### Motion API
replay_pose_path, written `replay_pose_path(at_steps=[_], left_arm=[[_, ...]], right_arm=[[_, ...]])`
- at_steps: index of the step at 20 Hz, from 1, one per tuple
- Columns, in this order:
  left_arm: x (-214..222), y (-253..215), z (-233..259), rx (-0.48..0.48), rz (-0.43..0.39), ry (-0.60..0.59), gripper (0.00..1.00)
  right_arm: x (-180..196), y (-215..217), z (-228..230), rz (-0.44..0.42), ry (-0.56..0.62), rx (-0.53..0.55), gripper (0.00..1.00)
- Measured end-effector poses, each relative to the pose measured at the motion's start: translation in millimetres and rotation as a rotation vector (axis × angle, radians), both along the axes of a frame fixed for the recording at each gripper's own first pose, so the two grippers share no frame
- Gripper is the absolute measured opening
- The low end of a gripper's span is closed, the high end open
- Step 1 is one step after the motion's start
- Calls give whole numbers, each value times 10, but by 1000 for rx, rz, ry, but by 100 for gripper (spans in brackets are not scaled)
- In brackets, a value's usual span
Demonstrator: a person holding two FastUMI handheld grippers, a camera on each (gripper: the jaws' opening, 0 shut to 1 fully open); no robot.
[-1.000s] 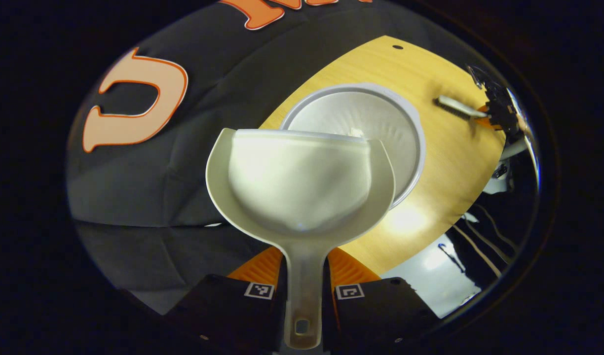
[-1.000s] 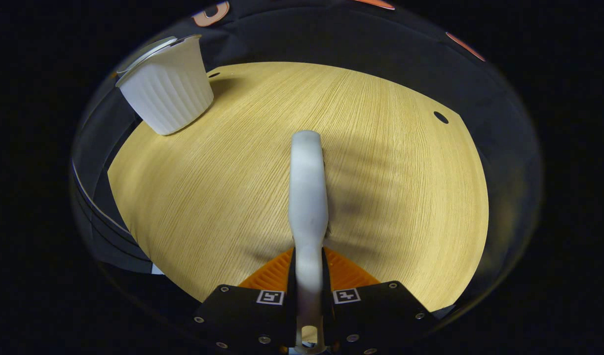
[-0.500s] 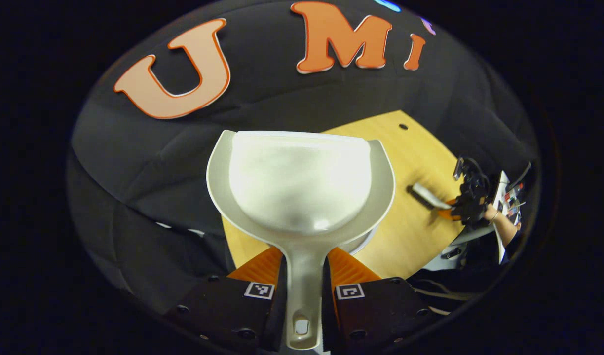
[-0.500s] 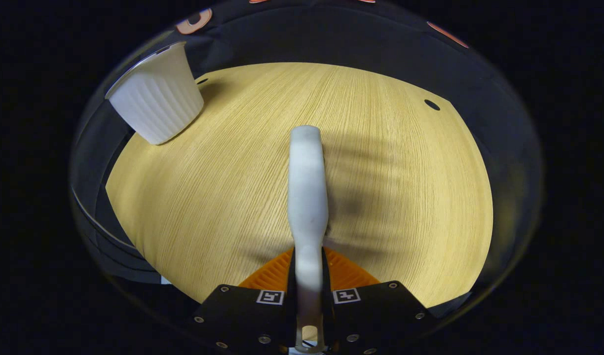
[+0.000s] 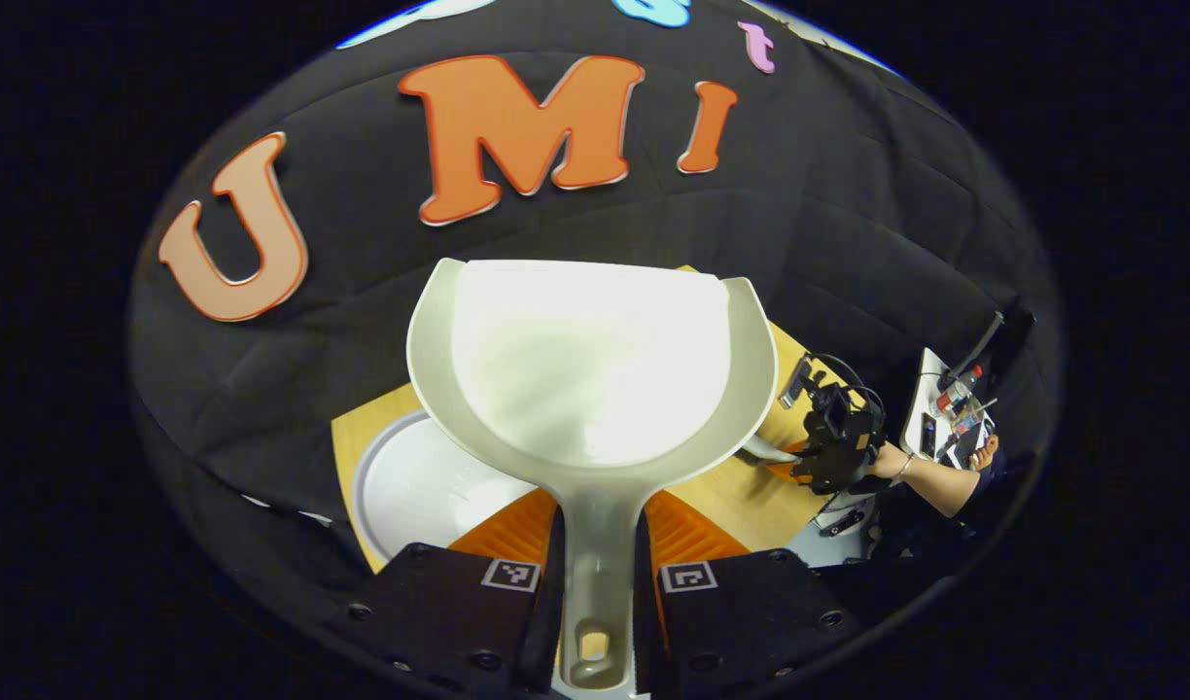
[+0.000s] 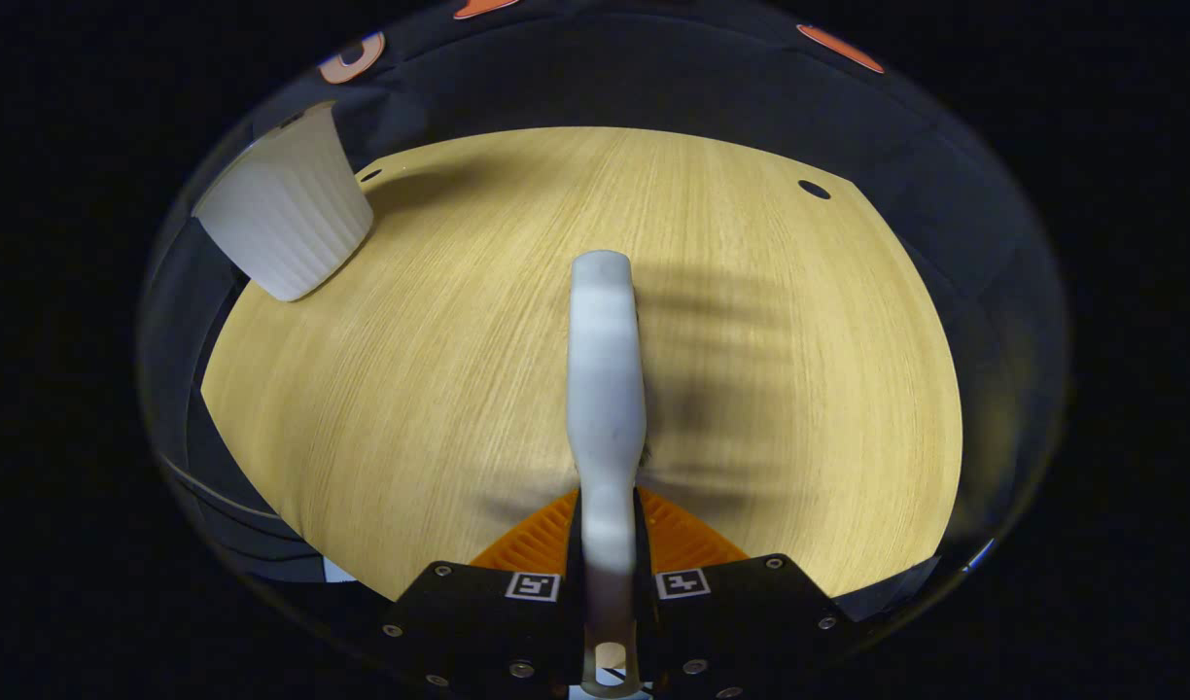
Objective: Pick up the small broom and dustpan from the desktop, sweep the trash into the dustpan with the broom, and then empty the trash into the garbage bin.
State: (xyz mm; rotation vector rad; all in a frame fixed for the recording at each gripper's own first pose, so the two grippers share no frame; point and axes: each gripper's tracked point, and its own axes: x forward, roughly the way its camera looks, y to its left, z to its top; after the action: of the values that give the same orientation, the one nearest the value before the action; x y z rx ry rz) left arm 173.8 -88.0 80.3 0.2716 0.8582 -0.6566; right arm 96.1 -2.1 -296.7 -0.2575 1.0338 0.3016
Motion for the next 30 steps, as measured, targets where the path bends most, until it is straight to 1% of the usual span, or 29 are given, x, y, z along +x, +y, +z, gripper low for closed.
replay_pose_path(at_steps=[2, 4, 7, 9, 10, 11, 13, 15, 17, 18, 19, 22, 23, 24, 25, 26, 30], left_arm=[[-71, -200, -243, -3, -32, 39, 31], [-101, -317, -525, 1, -39, 94, 31], [-128, -359, -1019, 50, -26, 175, 31], [-189, -399, -1409, 49, 3, 213, 31], [-145, -364, -1559, 41, 33, 236, 31], [-41, -295, -1704, 31, 88, 241, 31], [149, -177, -2010, 40, 188, 240, 31], [374, 11, -2281, 58, 285, 226, 31], [580, 164, -2465, 44, 352, 236, 31], [553, 225, -2514, 27, 377, 261, 31], [496, 190, -2597, 17, 402, 290, 31], [630, 352, -2546, 15, 475, 329, 31], [659, 359, -2492, 20, 498, 321, 31], [727, 395, -2447, 27, 512, 317, 31], [790, 425, -2390, 37, 519, 324, 31], [900, 433, -2306, 37, 521, 311, 31], [1285, 493, -2017, 63, 520, 320, 32]], right_arm=[[42, -55, -1, -6, 1, -6, 21], [88, -67, 4, -15, 2, -9, 21], [151, -22, 29, -50, 15, -10, 21], [221, 82, 57, -85, 17, 7, 21], [254, 161, 68, -92, 18, 13, 21], [286, 257, 80, -92, 18, 15, 21], [377, 475, 119, -82, 9, 7, 21], [493, 763, 166, -86, 8, 12, 21], [613, 1099, 209, -93, 9, 21, 21], [682, 1265, 232, -97, 8, 18, 21], [756, 1438, 257, -100, 7, 17, 21], [985, 1956, 352, -102, 5, 13, 21], [907, 1914, 309, -98, 5, 11, 21], [1074, 2030, 81, -93, 3, 8, 21], [1003, 1996, 275, -92, 2, 3, 21], [1009, 2037, 261, -95, 3, 1, 21], [1064, 2147, 228, -106, 14, 5, 21]])
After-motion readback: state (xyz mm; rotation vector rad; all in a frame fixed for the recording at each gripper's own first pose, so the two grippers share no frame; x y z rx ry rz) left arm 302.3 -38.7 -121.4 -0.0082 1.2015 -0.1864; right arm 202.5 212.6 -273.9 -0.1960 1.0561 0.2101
